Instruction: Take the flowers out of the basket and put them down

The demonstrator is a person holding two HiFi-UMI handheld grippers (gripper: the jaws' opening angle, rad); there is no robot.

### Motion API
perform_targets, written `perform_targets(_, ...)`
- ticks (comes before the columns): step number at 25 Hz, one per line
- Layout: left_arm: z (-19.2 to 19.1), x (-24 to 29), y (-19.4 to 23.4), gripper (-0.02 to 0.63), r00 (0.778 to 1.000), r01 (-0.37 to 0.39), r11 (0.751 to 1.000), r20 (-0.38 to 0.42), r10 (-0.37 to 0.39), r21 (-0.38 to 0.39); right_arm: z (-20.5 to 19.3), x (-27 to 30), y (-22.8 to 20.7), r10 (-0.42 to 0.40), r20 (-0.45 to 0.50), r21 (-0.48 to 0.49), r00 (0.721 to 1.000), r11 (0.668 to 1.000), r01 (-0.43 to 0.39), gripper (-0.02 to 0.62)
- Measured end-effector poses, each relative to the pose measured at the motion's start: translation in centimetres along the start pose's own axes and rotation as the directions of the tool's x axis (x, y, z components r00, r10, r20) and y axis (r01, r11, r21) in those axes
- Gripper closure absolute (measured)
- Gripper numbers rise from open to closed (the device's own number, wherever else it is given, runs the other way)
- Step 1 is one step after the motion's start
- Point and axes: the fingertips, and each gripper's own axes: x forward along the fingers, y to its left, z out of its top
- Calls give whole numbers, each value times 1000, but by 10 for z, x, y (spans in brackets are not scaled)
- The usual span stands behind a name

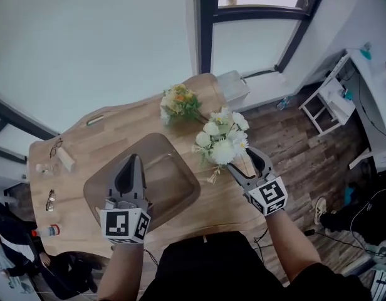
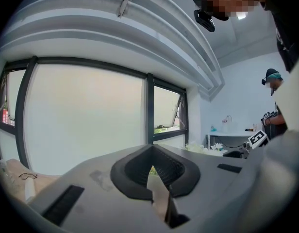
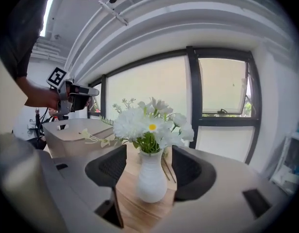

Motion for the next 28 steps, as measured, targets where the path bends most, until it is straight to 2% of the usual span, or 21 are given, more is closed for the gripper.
perform_targets(7,1,-21,-7,606,999,34,999,0,-34,14,40,-42,11,-25,29,-9,999,1000,25,308)
perform_targets(11,3,-32,-5,606,999,49,998,3,-49,33,58,-54,14,-37,65,11,997,999,37,426)
perform_targets(13,5,-38,-1,606,999,47,998,7,-48,37,62,-57,15,-51,78,20,996,999,50,512)
perform_targets(16,5,-44,5,606,999,48,998,7,-48,36,64,-62,17,-61,87,27,994,998,59,566)
perform_targets(19,6,-46,7,606,998,57,998,10,-57,41,67,-62,18,-70,93,12,993,998,69,572)
perform_targets(28,11,-42,9,606,996,81,996,19,-82,40,75,-60,8,-120,104,53,987,992,115,572)
